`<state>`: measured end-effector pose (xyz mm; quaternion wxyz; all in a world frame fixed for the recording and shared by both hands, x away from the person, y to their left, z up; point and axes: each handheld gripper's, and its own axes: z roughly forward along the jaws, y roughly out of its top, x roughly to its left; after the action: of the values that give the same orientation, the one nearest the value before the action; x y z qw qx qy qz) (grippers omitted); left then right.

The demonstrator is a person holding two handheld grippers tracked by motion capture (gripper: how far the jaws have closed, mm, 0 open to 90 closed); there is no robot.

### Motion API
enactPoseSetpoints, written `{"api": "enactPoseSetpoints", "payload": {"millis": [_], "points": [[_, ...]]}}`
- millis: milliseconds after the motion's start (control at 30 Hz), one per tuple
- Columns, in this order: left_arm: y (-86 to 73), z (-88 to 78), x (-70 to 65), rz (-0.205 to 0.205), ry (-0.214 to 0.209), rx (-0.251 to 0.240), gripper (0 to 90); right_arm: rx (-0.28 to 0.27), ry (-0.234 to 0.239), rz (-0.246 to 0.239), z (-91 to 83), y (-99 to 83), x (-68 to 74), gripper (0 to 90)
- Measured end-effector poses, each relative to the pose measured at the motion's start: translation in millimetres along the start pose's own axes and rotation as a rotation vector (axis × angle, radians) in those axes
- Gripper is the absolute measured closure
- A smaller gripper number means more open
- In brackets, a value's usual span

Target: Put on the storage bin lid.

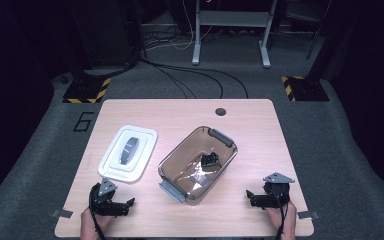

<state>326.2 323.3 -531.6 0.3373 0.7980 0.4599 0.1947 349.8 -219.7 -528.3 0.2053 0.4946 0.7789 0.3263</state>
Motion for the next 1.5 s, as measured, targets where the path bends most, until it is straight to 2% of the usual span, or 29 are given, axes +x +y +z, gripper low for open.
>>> {"api": "enactPoseSetpoints", "payload": {"millis": [33,267,400,467,500,633,800,867,1000,1167,1400,1500], "points": [[0.0,0.0,0.0,0.000,0.000,0.000,0.5,0.009,0.002,-0.011,0.5,0.1,0.6,0.0],[1.2,0.9,0.3,-0.002,0.000,0.004,0.0,-0.005,0.000,-0.008,0.8,-1.1,1.5,0.0],[6.6,0.8,1.5,-0.018,0.010,0.046,0.3,-0.008,-0.005,-0.006,0.7,-1.4,2.0,0.0],[7.0,1.0,2.7,-0.020,0.003,0.040,0.0,-0.007,-0.006,-0.005,0.6,-1.4,2.1,0.0],[7.6,0.0,3.8,-0.048,0.003,0.019,0.0,-0.007,-0.008,-0.003,0.6,-1.4,2.3,0.0],[13.7,-4.0,8.5,-0.037,0.004,0.010,0.3,-0.007,-0.005,-0.003,0.8,-1.3,2.0,0.0],[26.9,-8.7,13.0,-0.031,0.004,-0.005,2.7,-0.006,-0.005,-0.003,0.7,-1.3,2.0,0.0],[36.1,-9.6,16.4,-0.015,-0.001,-0.019,5.4,-0.007,-0.005,-0.003,0.8,-1.3,2.0,0.0],[46.7,-7.3,21.5,-0.009,-0.001,-0.015,5.7,-0.007,-0.011,0.000,0.5,-1.6,2.6,0.0],[62.2,1.2,30.4,-0.035,0.009,-0.023,0.4,-0.007,-0.011,0.001,0.5,-1.6,2.6,0.0],[80.2,10.7,42.9,-0.043,0.008,-0.023,0.3,-0.007,-0.005,-0.003,0.9,-1.1,2.1,0.0],[92.0,17.8,51.8,-0.062,0.010,-0.034,0.4,-0.006,-0.006,-0.002,1.0,-1.1,2.2,0.0]]}}
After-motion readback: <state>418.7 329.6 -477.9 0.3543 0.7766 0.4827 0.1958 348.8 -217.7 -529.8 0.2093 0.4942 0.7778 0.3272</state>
